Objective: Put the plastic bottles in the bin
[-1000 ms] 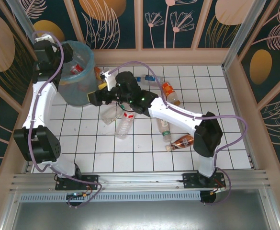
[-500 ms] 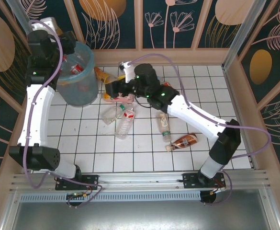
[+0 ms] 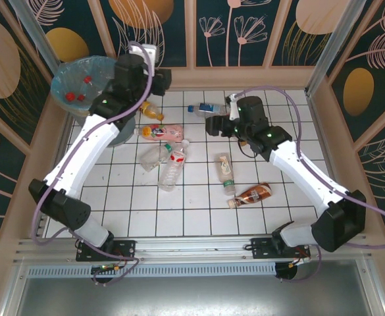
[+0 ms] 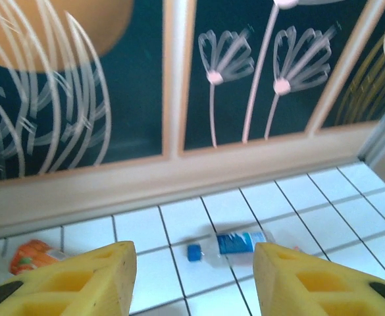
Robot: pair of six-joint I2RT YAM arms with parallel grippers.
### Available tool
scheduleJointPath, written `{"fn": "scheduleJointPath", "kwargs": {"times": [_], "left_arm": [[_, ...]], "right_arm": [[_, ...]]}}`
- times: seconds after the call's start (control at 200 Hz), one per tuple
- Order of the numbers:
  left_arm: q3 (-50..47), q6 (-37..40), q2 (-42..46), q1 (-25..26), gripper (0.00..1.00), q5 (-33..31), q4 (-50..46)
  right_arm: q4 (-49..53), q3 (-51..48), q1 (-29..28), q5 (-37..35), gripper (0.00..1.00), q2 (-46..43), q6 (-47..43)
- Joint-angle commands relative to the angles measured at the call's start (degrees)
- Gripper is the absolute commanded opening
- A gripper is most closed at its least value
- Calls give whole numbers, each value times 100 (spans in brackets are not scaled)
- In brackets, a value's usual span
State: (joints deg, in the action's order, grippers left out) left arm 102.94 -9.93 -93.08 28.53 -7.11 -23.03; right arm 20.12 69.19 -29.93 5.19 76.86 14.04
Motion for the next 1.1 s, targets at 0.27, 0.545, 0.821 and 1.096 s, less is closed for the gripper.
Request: {"fn": "scheduleJointPath", "kwargs": {"times": [0.27, 0.545, 0.821, 1.096], "left_arm": [[-635, -660, -553, 303, 51, 515, 379], [-2381, -1134, 357, 314, 52, 240, 979], [-3134, -794, 1520, 301, 54, -1268, 860], [-3728, -593, 2438, 302, 57, -2080, 1089]], "right_arm": [[-801, -582, 427, 877, 81, 383, -328], [-1068, -298, -513, 415, 78, 1357, 771], [-1087, 20, -1951, -478, 85, 2300, 2125], [-37, 985, -2487, -1126, 91, 3344, 2680]]}}
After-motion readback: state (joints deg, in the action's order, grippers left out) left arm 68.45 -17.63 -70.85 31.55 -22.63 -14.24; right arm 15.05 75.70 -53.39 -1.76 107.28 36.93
